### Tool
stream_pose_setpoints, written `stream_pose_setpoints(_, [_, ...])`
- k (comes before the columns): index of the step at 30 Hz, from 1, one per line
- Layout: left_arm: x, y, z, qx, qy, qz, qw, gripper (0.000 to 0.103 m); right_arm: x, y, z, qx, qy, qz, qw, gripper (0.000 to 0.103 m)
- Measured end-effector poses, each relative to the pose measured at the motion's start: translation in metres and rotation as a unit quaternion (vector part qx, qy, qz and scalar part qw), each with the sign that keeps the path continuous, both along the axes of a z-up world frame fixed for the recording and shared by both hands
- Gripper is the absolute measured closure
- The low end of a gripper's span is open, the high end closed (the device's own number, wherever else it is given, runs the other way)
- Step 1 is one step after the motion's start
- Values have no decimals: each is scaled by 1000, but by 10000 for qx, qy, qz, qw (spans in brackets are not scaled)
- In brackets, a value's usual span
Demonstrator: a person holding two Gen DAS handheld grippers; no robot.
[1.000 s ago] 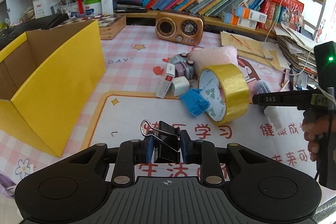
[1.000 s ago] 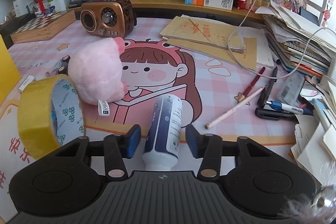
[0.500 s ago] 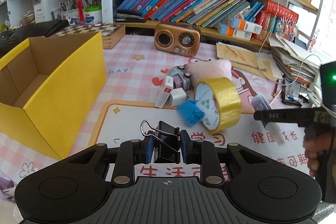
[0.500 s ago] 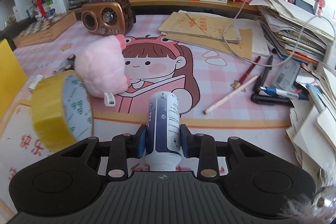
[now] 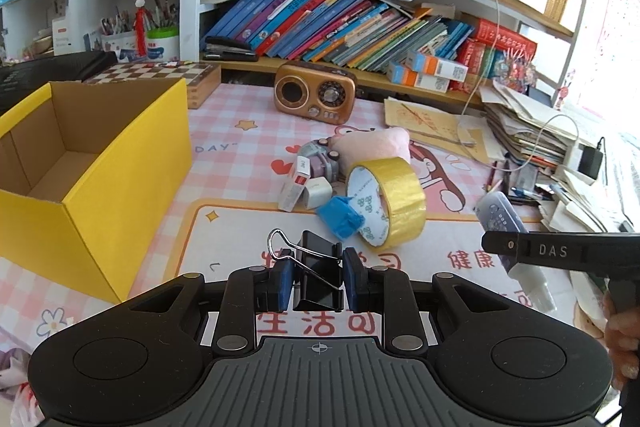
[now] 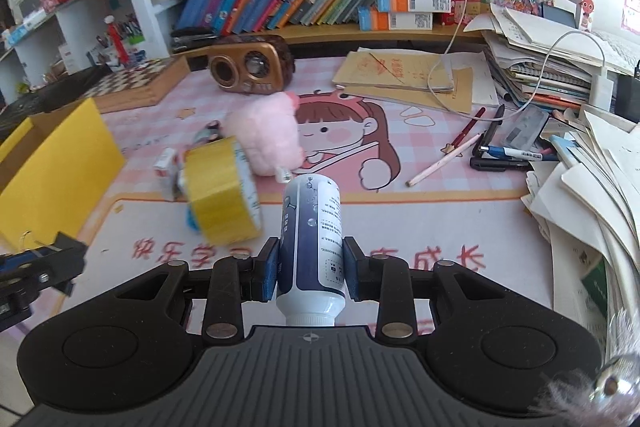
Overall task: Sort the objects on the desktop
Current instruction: 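Carry the binder clip and glue bottle with both grippers over the yellow box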
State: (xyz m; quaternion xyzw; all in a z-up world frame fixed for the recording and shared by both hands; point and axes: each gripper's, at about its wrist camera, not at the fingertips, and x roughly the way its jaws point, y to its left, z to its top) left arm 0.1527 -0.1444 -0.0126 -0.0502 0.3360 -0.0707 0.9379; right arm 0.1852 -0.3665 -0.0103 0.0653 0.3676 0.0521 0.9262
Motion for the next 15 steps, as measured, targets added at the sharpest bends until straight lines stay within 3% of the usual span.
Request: stream_pose_setpoints(15, [-50, 53, 5, -151, 7, -133, 9998, 79, -74, 73, 11, 10, 77, 225, 9997, 73])
